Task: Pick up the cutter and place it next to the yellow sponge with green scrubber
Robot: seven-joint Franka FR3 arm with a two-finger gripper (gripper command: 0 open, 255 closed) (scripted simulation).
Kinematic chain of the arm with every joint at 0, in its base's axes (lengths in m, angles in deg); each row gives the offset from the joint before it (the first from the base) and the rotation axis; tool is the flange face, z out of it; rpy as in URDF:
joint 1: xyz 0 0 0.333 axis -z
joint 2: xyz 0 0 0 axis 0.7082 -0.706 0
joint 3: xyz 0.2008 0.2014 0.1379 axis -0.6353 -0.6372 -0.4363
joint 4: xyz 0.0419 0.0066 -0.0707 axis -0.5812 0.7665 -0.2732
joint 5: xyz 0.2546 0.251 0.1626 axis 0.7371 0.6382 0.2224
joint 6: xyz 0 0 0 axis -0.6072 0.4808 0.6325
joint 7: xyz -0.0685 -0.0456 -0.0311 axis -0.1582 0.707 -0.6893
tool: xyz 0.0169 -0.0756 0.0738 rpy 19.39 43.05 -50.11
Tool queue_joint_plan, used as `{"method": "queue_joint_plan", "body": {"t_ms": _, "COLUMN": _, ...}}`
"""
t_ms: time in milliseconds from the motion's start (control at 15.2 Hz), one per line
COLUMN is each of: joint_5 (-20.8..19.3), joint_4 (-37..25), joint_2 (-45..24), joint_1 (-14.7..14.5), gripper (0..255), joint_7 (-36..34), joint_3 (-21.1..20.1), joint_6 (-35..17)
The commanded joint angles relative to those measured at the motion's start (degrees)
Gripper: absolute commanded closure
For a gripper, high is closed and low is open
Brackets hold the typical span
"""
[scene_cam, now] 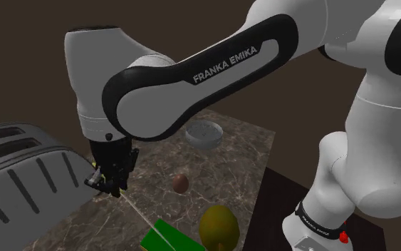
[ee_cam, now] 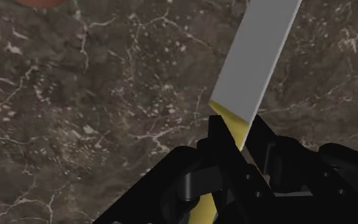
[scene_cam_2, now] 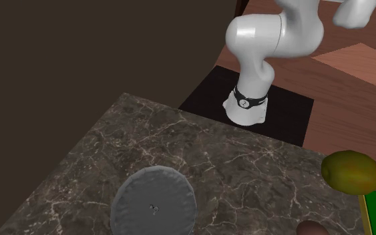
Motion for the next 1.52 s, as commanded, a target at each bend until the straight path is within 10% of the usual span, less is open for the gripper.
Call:
{"method": "queue_joint_plan", "body": {"t_ms": 0, "joint_5": -1.1, "joint_4": -4.6, "joint_2": -3.3, "joint_1": -1.6, "gripper": 255, "joint_7": -2.5, "joint_3": -0.7, "joint_6": 1.2}}
{"method": "queue_joint_plan", "body": {"t_ms": 264, "joint_5": -3.2, "joint_4": -13.1, "joint_2": -9.5, "joint_1": -4.8, "gripper": 255, "joint_7": -6.8, "joint_3": -1.5, "joint_6": 3.8}}
{"method": "queue_joint_plan", "body": {"t_ms": 1452, "joint_5": -4.9, "joint_4": -7.6, "joint_2": -14.4, "joint_1": -5.3, "gripper": 255, "joint_7": -7.7, "joint_3": -0.6, "joint_6": -6.4}}
